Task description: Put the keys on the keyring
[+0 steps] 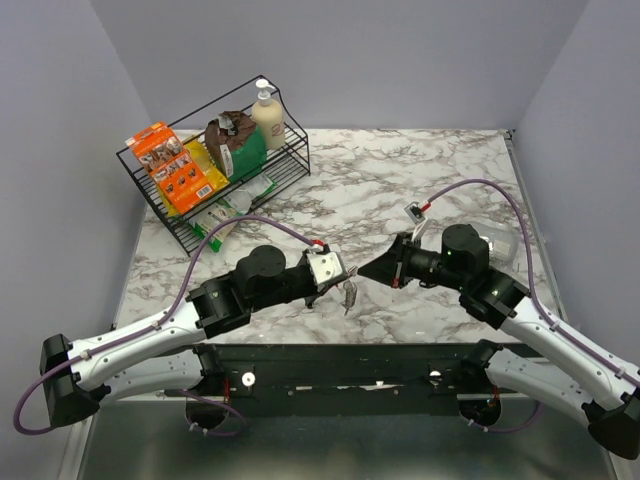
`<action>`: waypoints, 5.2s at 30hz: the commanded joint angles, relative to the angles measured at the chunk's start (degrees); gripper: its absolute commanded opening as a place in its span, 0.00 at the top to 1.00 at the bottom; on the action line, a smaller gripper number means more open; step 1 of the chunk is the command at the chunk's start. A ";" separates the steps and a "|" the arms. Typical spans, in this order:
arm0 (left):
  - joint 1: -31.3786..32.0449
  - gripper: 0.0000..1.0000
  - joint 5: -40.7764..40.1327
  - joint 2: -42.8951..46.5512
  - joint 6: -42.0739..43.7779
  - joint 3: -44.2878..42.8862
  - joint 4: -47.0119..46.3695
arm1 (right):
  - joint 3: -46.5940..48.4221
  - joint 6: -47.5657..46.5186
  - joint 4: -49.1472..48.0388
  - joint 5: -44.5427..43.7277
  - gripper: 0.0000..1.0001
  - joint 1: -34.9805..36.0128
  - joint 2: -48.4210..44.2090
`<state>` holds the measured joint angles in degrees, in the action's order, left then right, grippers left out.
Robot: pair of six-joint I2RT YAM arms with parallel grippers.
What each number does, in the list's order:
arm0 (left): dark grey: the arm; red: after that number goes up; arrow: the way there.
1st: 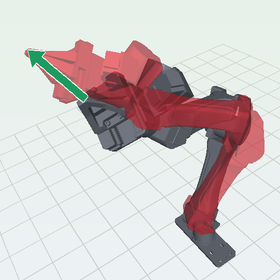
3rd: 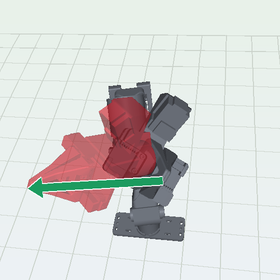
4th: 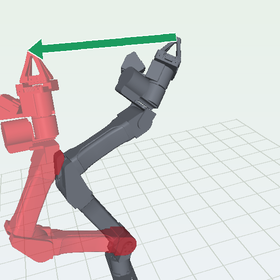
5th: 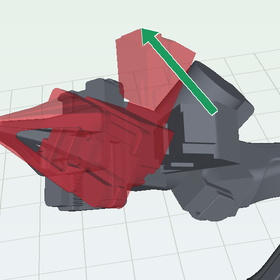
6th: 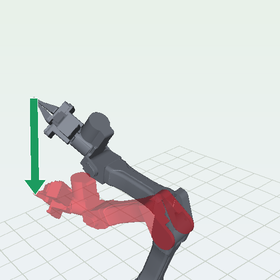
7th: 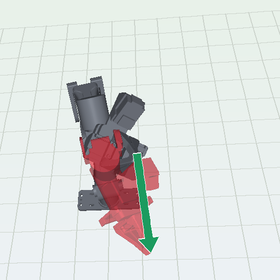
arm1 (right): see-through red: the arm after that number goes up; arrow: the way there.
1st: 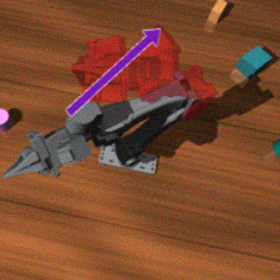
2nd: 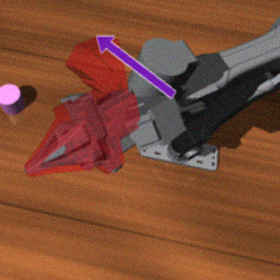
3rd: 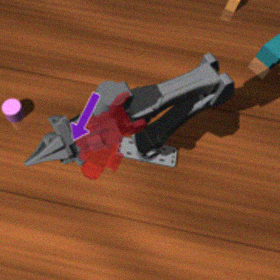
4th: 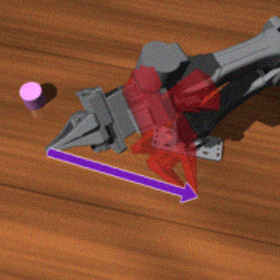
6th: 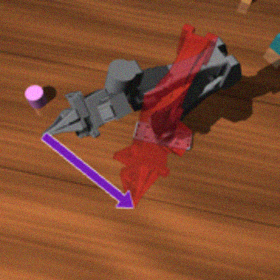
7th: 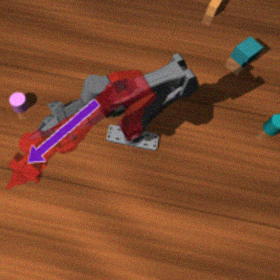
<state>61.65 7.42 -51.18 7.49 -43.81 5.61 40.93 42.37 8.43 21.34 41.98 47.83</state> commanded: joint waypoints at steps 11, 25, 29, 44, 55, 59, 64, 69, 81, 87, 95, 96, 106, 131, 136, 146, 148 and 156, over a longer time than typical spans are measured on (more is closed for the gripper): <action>0.40 1.00 -0.83 1.34 0.07 -0.84 -2.62 | 0.03 0.61 -0.34 0.37 0.50 -0.23 -2.57; 0.40 1.00 -0.21 0.73 0.34 -1.28 -2.62 | -0.41 4.91 -5.70 6.34 0.53 -0.32 0.86; 0.49 1.00 -0.21 0.73 0.34 -1.28 -2.36 | -0.50 5.18 -6.23 6.08 0.59 -0.32 0.59; 0.49 1.00 0.22 0.99 0.60 -1.54 -2.09 | -1.20 5.88 -7.46 6.52 0.73 -0.32 2.35; 0.49 1.00 0.31 0.99 0.78 -1.72 -2.00 | -1.55 5.09 -7.55 6.25 0.96 -0.23 3.05; 0.49 1.00 0.05 1.17 0.86 -1.63 -2.00 | -2.25 4.65 -7.46 5.55 0.98 -0.32 1.74; 0.58 1.00 -0.30 1.26 0.78 -1.19 -2.27 | -3.22 4.21 -7.02 4.76 1.00 -0.40 0.16; 0.49 1.00 -0.30 1.26 0.69 -1.10 -2.35 | -4.10 3.86 -6.23 4.23 1.00 -0.40 -0.55; 0.49 1.00 0.49 2.31 0.51 -0.66 -3.76 | -6.12 3.77 -6.05 3.62 1.00 -0.49 -1.16; 0.58 1.00 0.75 3.01 -0.37 0.31 -5.26 | -6.47 3.60 -6.32 4.49 1.00 -0.58 -0.90; 0.58 1.00 1.54 3.28 -1.42 1.27 -8.50 | -7.70 3.77 -7.90 6.16 1.00 -0.67 -0.73; 0.58 1.00 1.81 3.02 -1.68 1.27 -8.68 | -7.70 3.77 -7.90 6.25 1.00 -0.58 -0.72; 0.49 1.00 3.04 2.14 -2.48 1.36 -10.35 | -8.93 4.21 -11.68 8.36 1.00 -0.67 0.68; 0.58 1.00 0.75 3.63 -1.95 1.27 -7.98 | -10.08 1.93 -10.45 3.36 0.26 -0.67 -8.37; 0.49 1.00 1.02 3.72 -2.30 2.06 -8.68 | -9.64 0.44 -9.66 2.12 0.02 -0.67 -10.21; 0.58 1.00 0.84 3.98 -1.95 3.03 -8.59 | -9.29 -1.41 -8.87 1.51 0.00 -0.67 -11.53; 0.58 1.00 0.58 3.54 -1.60 3.21 -9.56 | -9.37 -1.59 -8.60 0.55 0.00 -0.67 -12.15; 0.58 1.00 1.63 2.31 -2.56 3.12 -9.83 | -8.67 -2.20 -6.58 -1.13 0.00 -0.67 -13.03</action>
<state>62.00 8.36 -48.82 5.52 -41.28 -0.99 31.40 41.63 0.01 22.44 41.50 35.38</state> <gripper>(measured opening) 0.009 0.995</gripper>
